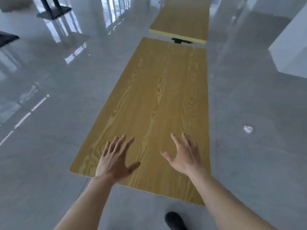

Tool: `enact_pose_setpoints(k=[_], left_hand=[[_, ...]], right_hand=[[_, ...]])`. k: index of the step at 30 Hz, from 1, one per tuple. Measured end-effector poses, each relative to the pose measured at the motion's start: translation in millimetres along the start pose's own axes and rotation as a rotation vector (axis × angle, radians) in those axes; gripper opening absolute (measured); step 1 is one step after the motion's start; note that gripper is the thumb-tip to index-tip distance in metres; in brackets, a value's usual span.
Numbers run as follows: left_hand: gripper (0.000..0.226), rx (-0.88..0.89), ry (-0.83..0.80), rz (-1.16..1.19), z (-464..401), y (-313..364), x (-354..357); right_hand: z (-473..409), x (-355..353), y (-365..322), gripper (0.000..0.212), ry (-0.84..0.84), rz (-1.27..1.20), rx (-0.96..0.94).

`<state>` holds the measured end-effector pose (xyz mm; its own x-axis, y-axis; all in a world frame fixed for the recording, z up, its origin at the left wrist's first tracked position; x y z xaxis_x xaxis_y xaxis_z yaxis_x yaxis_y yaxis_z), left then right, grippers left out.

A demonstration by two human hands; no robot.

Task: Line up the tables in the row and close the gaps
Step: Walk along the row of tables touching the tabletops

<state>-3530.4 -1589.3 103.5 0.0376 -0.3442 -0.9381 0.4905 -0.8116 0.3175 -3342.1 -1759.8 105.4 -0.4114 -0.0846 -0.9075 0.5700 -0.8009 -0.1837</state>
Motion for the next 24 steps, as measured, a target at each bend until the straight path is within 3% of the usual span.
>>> enact_pose_setpoints(k=[5,11,19,24], left_hand=[[0.101,0.161,-0.057,-0.025,11,-13,31],[0.105,0.293,-0.101,-0.097,24,-38,83],[0.099,0.387,-0.063,-0.127,25,-46,124],[0.093,0.423,0.005,-0.113,22,-50,128]], right_hand=[[48,50,15,0.101,0.018,0.003,0.143],[80,129,27,0.115,-0.011,0.039,0.179],[86,167,27,0.088,0.142,0.033,0.188],[80,166,25,0.084,0.179,0.140,0.163]])
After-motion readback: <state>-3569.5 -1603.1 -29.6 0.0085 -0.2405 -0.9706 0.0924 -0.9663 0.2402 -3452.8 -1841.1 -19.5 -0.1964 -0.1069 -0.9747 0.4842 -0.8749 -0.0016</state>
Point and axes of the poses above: each hand's wrist, its own z-axis away from the middle knuckle, its own x-axis out of the palm, y = z × x, the point moved 8 cm from there along -z, towards the middle knuckle, and after that the axes turned 4 degrees about x, right-handed, at the moved point
